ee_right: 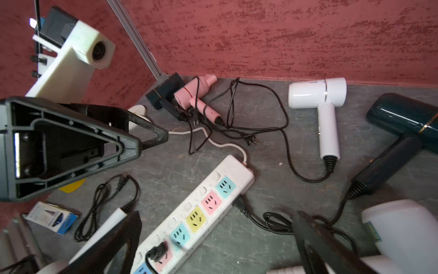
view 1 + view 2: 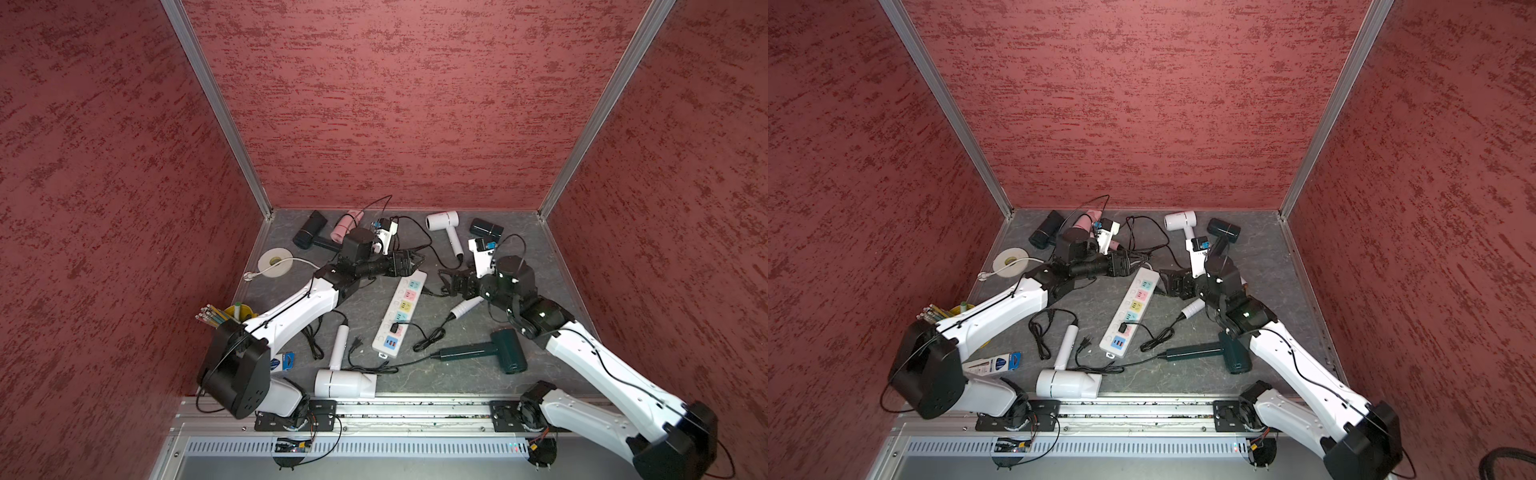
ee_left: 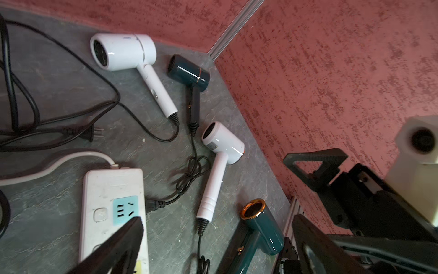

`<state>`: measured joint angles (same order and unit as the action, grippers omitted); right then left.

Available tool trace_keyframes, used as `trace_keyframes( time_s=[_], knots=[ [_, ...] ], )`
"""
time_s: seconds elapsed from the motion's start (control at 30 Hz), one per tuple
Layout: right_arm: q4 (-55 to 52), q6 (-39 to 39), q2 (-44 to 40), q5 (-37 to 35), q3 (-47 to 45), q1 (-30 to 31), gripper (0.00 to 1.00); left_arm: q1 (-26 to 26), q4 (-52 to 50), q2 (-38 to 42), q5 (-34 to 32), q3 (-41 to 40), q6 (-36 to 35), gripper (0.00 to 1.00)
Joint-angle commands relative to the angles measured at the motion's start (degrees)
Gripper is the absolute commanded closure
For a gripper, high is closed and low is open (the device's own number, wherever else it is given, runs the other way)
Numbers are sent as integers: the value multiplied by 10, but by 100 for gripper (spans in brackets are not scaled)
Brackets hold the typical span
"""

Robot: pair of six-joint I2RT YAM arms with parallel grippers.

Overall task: Charge the blow dryers
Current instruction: Insert the plug into the socket, then adjust the charging cable at the center of the board.

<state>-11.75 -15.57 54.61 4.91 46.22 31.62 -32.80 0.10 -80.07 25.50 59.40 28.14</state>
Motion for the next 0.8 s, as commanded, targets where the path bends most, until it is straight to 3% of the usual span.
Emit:
trace_keyframes(
  time_s=[0.0,0.13,0.37,0.67,0.77],
  knots=[
    [36,-47,-47,27,-20,-1,0,-36,-23,49,-85,-15,-26,0],
    [70,-70,-80,12,-59,-4,0,-79,-9,110,-170,-68,-53,0],
    [137,-118,-38,53,-98,-31,0,-81,68,191,-270,-196,-82,0],
    [197,-149,60,83,-90,-44,0,-48,92,144,-257,-210,-25,0],
    [199,-142,111,103,-59,-52,0,-4,89,129,-225,-214,13,0]
  ],
)
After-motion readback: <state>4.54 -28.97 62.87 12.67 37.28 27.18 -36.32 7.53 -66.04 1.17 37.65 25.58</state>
